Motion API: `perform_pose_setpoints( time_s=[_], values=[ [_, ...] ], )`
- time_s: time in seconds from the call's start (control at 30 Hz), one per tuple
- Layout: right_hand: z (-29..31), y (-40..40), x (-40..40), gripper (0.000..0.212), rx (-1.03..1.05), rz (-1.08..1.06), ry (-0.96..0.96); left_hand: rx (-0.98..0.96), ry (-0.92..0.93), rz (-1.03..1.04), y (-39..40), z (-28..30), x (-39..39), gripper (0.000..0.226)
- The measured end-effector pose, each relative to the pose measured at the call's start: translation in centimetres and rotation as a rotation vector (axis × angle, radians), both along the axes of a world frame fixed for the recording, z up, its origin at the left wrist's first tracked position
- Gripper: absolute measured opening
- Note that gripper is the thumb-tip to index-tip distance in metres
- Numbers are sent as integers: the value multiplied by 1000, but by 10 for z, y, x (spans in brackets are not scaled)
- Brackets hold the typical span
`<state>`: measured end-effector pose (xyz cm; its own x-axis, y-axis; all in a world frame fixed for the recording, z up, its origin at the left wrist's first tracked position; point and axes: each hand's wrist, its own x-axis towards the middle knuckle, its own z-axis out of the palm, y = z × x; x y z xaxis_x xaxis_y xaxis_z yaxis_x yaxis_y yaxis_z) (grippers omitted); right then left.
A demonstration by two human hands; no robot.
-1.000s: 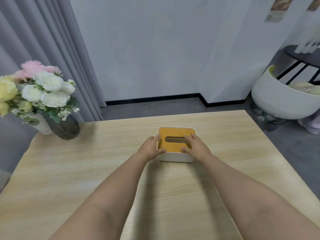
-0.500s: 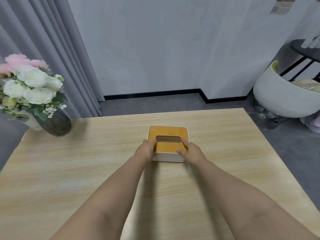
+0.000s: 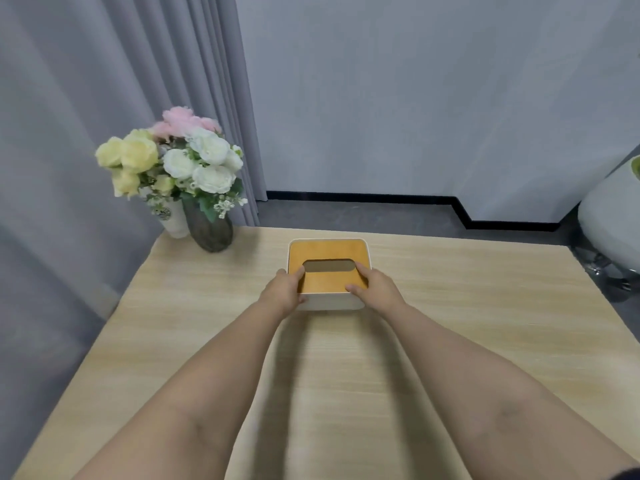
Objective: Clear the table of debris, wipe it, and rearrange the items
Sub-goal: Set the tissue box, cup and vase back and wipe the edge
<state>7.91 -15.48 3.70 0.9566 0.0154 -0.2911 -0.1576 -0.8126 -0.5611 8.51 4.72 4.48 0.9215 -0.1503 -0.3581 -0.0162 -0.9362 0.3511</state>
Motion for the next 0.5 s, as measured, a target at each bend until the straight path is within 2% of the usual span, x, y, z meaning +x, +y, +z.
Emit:
perform_pose_setpoints(
  time_s=[0.5],
  values=[
    [-8,213,31,64,-7,225,0,41,22,220,208,0,-9,69]
  ],
)
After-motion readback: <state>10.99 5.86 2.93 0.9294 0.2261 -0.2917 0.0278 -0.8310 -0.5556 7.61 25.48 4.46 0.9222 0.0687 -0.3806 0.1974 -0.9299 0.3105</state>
